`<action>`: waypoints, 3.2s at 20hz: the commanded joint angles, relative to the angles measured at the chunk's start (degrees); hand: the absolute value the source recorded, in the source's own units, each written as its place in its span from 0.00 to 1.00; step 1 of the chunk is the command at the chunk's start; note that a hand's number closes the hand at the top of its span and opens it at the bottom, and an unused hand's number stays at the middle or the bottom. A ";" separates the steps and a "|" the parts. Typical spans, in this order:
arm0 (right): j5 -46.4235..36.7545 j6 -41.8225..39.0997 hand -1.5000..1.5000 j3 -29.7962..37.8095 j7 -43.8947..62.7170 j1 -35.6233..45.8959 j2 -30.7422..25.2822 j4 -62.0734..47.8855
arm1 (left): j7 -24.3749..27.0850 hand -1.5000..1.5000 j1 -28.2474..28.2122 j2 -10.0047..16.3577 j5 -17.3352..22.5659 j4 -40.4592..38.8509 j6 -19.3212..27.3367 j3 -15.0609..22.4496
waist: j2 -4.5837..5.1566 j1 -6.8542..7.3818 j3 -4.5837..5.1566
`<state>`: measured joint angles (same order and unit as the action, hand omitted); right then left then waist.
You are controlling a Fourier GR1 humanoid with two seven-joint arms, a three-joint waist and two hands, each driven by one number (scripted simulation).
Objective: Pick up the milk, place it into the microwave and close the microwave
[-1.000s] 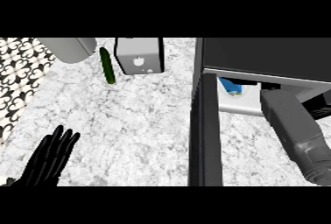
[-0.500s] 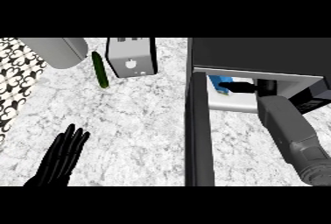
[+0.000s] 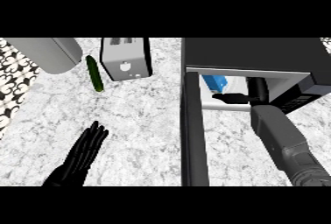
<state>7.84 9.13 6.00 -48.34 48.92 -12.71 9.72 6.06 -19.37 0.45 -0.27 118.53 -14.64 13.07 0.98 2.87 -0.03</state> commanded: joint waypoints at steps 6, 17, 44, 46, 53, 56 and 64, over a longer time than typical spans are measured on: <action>0.94 -5.92 0.00 0.67 -3.98 -7.05 1.48 2.83 | 2.17 1.00 5.69 2.01 -2.13 -9.94 -4.44 2.96 | -0.93 -2.94 0.04; 0.07 -9.43 0.00 -4.05 -3.96 -25.22 2.20 21.07 | 0.39 1.00 13.53 0.01 -8.27 -18.68 -2.55 5.83 | -1.71 -5.32 0.21; 13.31 -19.78 0.00 -3.98 12.55 -69.79 -11.27 87.40 | 2.48 1.00 36.80 -0.43 1.65 -49.45 31.75 48.89 | -0.77 -7.46 0.23; 15.30 -20.64 0.00 -3.05 13.55 -68.35 -11.68 87.71 | -0.36 1.00 42.54 -0.42 7.03 -49.58 33.58 47.04 | -0.49 -8.12 0.22; 18.24 -24.33 0.00 -1.90 15.59 -68.43 -15.18 91.28 | 5.11 1.00 44.96 -0.41 15.21 -49.26 45.12 48.77 | 0.13 -10.09 0.38; 19.53 -27.99 0.00 -2.45 15.47 -69.53 -17.13 94.46 | 7.31 1.00 48.66 -0.42 16.76 -50.23 47.61 47.81 | 0.04 -11.76 0.40; 22.37 -30.84 0.00 -2.48 18.26 -67.66 -20.16 98.11 | 7.46 1.00 57.68 -0.43 24.78 -53.76 50.32 44.50 | 1.22 -14.73 0.39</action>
<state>28.81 -21.01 3.47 -31.28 -19.72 -32.06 106.38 12.83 34.27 0.41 20.84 66.35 34.31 59.41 1.66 -10.86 0.35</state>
